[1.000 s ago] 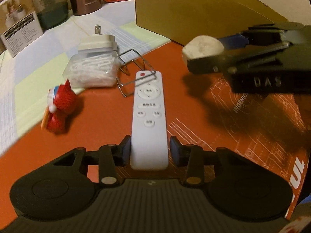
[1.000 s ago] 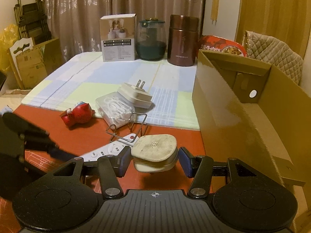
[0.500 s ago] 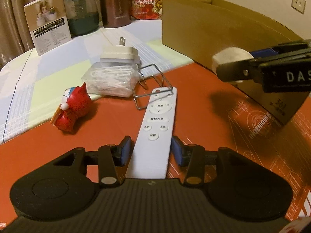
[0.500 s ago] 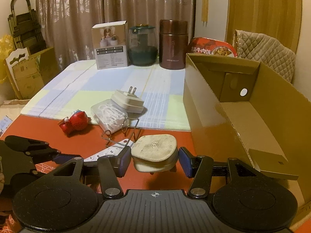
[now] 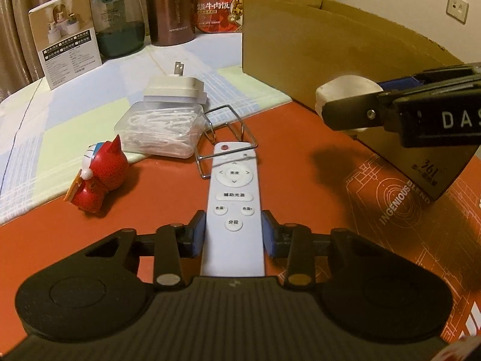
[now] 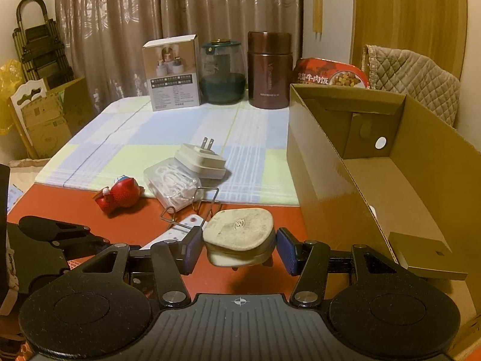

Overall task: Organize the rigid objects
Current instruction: 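Carry the white remote and beige plug up over the cardboard box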

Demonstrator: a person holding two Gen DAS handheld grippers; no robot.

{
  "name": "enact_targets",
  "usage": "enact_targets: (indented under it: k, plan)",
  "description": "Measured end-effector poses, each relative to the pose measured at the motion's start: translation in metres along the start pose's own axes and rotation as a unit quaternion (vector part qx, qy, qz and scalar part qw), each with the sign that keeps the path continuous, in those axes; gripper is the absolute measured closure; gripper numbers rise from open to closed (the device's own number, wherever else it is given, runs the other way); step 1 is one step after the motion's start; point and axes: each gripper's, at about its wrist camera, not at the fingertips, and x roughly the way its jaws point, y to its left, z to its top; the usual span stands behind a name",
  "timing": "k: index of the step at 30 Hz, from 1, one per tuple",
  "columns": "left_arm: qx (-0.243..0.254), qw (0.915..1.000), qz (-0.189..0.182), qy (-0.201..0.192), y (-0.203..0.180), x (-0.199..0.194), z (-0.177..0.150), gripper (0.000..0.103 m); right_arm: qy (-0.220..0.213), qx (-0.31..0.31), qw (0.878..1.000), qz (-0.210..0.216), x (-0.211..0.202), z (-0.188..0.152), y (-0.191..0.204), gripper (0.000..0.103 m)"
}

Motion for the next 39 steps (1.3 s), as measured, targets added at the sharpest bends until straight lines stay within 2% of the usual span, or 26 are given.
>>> enact_targets:
  k: [9, 18, 24, 32, 39]
  plan:
    - [-0.003, 0.9992, -0.011, 0.037, -0.009, -0.022, -0.009, 0.070, -0.006, -0.004, 1.000, 0.002, -0.009, 0.003, 0.003, 0.053]
    - [-0.035, 0.9991, -0.004, 0.022, -0.019, -0.060, -0.018, 0.070, -0.027, -0.001, 1.000, 0.008, -0.032, 0.010, 0.003, 0.053]
    - [-0.064, 0.9979, 0.006, -0.011, -0.018, -0.087, -0.009, 0.070, -0.040, 0.001, 0.999, 0.012, -0.050, 0.011, 0.000, 0.053]
    - [-0.101, 0.9919, 0.007, -0.077, -0.016, -0.122, 0.025, 0.070, -0.078, 0.001, 0.997, 0.018, -0.084, 0.021, -0.010, 0.053]
    - [-0.116, 0.9854, -0.001, -0.125, -0.022, -0.144, 0.062, 0.070, -0.118, 0.014, 0.993, -0.016, -0.114, 0.034, -0.037, 0.053]
